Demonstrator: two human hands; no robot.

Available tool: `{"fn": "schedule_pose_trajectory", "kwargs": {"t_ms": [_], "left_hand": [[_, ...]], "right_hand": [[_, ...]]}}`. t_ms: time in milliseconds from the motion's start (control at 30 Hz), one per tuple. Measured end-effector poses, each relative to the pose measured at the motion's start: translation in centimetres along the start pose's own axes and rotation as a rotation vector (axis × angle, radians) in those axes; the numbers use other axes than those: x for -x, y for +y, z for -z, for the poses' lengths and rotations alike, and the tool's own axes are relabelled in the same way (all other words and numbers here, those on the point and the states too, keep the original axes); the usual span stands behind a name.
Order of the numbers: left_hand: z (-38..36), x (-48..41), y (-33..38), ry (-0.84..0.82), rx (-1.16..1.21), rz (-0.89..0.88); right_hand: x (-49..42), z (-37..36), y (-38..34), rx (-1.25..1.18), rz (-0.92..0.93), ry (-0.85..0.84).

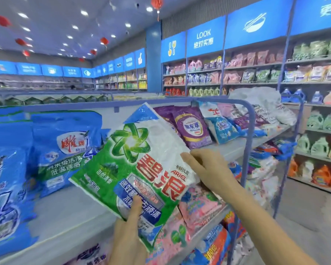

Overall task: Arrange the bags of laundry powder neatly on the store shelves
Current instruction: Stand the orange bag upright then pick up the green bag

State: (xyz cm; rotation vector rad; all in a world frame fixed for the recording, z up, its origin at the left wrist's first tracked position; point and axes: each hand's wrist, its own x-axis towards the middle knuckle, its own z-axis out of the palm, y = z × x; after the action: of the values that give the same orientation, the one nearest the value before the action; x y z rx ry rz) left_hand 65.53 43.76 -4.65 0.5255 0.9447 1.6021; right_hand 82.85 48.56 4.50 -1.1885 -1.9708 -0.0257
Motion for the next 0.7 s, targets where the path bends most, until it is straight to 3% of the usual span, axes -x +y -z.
{"fn": "schedule_pose_trajectory", "kwargs": {"t_ms": [133,267,433,533,633,700], "left_hand": [[-4.3,-2.9,-0.6,0.017,0.038,-0.057],[-8.7,-5.9,-1.9,-0.012,0.197,-0.116],[-13.0,-9.7,-1.8,-0.105,0.323,-0.197],[-11.3,-11.5,-0.9,-0.103,0.408,-0.290],[-8.0,-11.3,0.4,0.060,0.383,-0.455],[-6.5,-10.5,1.8,0.272,0.198,-0.658]], "right_hand": [[-5.8,-0.7,4.5,0.239,0.235,0.211],[-11.8,-0.9,9.3,0.229,0.382,0.348],[-18.2,-1.7,10.0,-0.159,0.302,0.339],[-21.4,-2.1,8.1,-0.265,0.371,0.326],[-23.3,-2.6,6.7,-0.270,0.503,0.292],[-24.0,-3.3,6.4,-0.321,0.565,0.289]]}}
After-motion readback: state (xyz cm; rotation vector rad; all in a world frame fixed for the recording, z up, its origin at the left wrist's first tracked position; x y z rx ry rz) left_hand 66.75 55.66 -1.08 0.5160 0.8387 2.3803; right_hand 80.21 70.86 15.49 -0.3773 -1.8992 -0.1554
